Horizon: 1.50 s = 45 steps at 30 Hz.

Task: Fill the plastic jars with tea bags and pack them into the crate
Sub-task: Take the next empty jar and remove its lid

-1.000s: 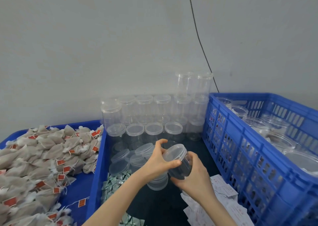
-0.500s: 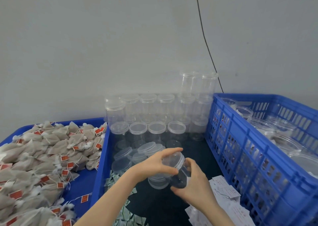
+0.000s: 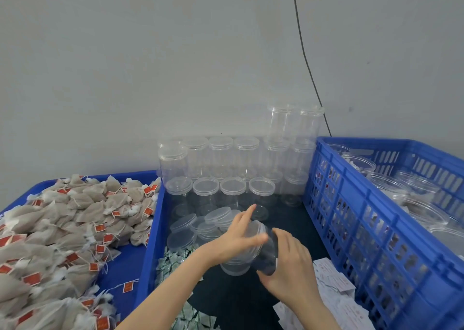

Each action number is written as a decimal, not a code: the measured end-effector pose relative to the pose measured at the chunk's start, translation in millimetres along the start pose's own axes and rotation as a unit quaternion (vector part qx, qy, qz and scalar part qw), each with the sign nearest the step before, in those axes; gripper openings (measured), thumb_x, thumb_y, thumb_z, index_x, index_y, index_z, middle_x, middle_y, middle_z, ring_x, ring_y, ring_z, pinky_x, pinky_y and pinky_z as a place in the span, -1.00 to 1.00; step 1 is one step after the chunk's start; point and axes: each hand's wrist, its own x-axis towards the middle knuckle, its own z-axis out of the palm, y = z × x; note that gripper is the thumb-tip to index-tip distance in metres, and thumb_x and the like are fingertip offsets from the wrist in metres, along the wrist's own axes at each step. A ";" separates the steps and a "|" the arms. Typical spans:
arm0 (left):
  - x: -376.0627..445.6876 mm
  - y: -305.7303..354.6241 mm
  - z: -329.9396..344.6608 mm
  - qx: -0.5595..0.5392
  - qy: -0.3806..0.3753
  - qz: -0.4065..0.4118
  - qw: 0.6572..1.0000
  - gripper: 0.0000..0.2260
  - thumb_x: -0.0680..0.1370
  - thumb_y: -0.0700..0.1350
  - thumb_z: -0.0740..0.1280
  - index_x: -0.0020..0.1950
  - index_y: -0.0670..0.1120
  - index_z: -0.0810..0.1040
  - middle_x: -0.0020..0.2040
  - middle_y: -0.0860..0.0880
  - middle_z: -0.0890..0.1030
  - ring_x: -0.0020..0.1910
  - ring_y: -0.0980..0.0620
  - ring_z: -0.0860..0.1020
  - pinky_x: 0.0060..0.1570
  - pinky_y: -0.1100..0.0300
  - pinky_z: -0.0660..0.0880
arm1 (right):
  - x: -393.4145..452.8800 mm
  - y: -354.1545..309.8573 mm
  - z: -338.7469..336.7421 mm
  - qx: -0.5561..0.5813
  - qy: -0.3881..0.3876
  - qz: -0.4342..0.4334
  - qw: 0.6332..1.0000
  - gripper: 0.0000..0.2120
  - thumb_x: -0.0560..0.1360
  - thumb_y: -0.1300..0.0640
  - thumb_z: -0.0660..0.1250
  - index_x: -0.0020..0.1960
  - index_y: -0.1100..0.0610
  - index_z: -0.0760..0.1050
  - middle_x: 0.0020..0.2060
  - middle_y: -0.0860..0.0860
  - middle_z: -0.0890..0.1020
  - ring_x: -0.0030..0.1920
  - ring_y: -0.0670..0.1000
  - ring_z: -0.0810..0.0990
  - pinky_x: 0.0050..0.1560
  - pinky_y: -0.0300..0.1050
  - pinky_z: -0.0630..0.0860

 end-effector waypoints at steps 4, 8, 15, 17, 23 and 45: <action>-2.8 -1.6 -6.6 0.053 -0.051 0.051 0.996 -0.20 0.41 -0.10 0.48 0.49 0.26 0.11 0.43 0.22 0.18 0.40 0.21 0.19 0.36 0.18 0.26 | -0.8 4.5 0.4 -0.001 0.009 -0.004 1.000 -0.13 -0.03 0.02 0.66 0.22 0.21 0.48 0.06 0.06 0.64 0.02 0.12 0.68 -0.01 0.04 0.61; 0.1 -2.8 -5.8 0.058 0.028 0.011 0.998 -0.39 0.42 0.12 0.45 0.42 0.19 0.30 0.32 0.10 0.41 0.27 0.13 0.38 0.30 0.13 0.36 | -1.7 5.8 4.0 -0.002 0.002 -0.018 1.000 -0.11 0.01 0.00 0.66 0.26 0.17 0.41 0.08 0.05 0.63 0.03 0.11 0.67 0.02 0.03 0.60; -0.5 -0.6 1.2 0.077 0.049 -0.068 0.993 -0.21 0.41 0.46 0.16 0.53 0.12 0.10 0.51 -0.04 0.24 0.46 -0.04 0.24 0.40 0.04 0.21 | -3.1 5.8 9.4 -0.016 0.022 -0.031 0.999 -0.13 0.02 0.02 0.66 0.26 0.18 0.42 0.08 0.07 0.63 0.04 0.13 0.67 0.03 0.04 0.59; -2.5 -4.0 -2.3 0.025 -0.036 -0.030 0.999 -0.16 0.49 0.25 0.32 0.56 0.12 -0.17 0.56 0.07 -0.05 0.54 0.07 -0.01 0.49 0.03 0.06 | -4.2 8.5 9.0 -0.020 0.033 -0.032 0.999 -0.09 -0.01 0.00 0.68 0.24 0.19 0.40 0.07 0.09 0.64 0.02 0.14 0.67 0.01 0.05 0.60; -0.2 -6.4 -10.0 0.017 -0.051 0.010 0.999 -0.24 0.39 0.00 0.49 0.47 0.29 0.17 0.37 0.20 0.29 0.37 0.17 0.28 0.29 0.21 0.32 | -6.7 15.5 7.5 -0.017 0.056 -0.037 0.998 -0.10 -0.01 0.02 0.68 0.24 0.19 0.40 0.07 0.11 0.64 0.01 0.16 0.67 0.02 0.05 0.59; 0.3 -5.1 -5.2 0.003 0.016 -0.055 0.998 -0.36 0.46 0.30 0.30 0.44 0.09 0.23 0.34 0.00 0.39 0.27 0.07 0.39 0.29 0.13 0.33 | -5.1 8.4 9.2 -0.003 0.048 -0.027 0.998 -0.07 0.00 0.00 0.69 0.27 0.17 0.37 0.09 0.09 0.63 0.05 0.13 0.66 0.06 0.03 0.57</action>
